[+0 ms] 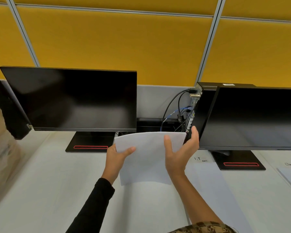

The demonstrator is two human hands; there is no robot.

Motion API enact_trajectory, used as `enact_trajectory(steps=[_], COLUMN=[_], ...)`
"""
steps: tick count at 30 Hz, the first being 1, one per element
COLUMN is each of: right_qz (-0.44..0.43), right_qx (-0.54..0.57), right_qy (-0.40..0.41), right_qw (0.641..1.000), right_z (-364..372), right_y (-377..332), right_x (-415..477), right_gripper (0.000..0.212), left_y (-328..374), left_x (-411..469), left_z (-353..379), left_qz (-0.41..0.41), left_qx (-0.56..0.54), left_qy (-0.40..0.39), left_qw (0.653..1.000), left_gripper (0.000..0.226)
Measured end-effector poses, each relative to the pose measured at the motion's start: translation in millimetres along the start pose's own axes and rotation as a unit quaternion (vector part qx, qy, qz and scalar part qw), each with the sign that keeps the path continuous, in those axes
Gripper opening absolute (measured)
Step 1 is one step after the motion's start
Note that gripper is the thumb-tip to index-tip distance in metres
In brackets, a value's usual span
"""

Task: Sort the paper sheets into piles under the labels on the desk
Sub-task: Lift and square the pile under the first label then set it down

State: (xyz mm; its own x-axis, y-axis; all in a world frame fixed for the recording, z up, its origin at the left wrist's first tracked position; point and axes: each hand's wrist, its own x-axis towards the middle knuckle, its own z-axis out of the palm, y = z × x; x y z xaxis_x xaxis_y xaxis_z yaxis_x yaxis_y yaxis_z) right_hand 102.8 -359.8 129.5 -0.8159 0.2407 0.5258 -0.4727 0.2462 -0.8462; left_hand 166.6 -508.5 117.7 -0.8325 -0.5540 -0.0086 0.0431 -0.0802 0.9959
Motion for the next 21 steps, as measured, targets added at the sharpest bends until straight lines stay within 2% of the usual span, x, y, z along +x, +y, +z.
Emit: enact_trajectory(steps=[1,3,5,6,8,11,14,16,17,19,21], right_qz=[-0.097,-0.248,-0.304,-0.295,-0.258,-0.291,-0.281,-0.301,-0.291,-0.224,-0.202], right_qx=[-0.065,-0.186,-0.311,-0.357,-0.373,-0.399,-0.377,-0.386,-0.391,-0.376,-0.386], right_qy=[-0.007,-0.075,-0.15,-0.163,-0.171,-0.191,-0.203,-0.225,-0.231,-0.221,-0.226], right_qw=[0.993,0.948,0.888,0.871,0.875,0.848,0.859,0.843,0.842,0.872,0.871], right_z=[0,3,10,12,13,15,15,16,15,10,5], right_y=[-2,-5,-5,-6,-10,-14,-17,-17,-16,-15,-14], right_x=[-2,-6,-10,-12,-13,-14,-13,-14,-13,-9,-1], right_gripper=[0.08,0.074,0.072,0.073,0.073,0.076,0.079,0.083,0.085,0.08,0.074], left_y=[0,0,0,0,1,1,1,1,0,-2,-2], left_x=[0,0,0,0,0,0,-1,-1,-1,-1,-1], left_z=[0,0,0,0,0,-1,-1,-2,-2,-4,-6], left_qz=[0.001,0.006,0.012,0.012,0.01,0.01,0.01,0.008,0.007,0.005,0.0], left_qx=[-0.001,-0.003,-0.003,0.0,0.004,0.009,0.008,0.007,0.005,-0.003,-0.007], left_qy=[0.0,-0.002,-0.002,-0.001,0.0,-0.004,-0.012,-0.015,-0.017,-0.021,-0.016], left_qw=[1.0,1.0,1.0,1.0,1.0,1.0,1.0,1.0,1.0,1.0,1.0], left_gripper=[0.029,0.029,0.03,0.03,0.029,0.028,0.027,0.027,0.026,0.025,0.024])
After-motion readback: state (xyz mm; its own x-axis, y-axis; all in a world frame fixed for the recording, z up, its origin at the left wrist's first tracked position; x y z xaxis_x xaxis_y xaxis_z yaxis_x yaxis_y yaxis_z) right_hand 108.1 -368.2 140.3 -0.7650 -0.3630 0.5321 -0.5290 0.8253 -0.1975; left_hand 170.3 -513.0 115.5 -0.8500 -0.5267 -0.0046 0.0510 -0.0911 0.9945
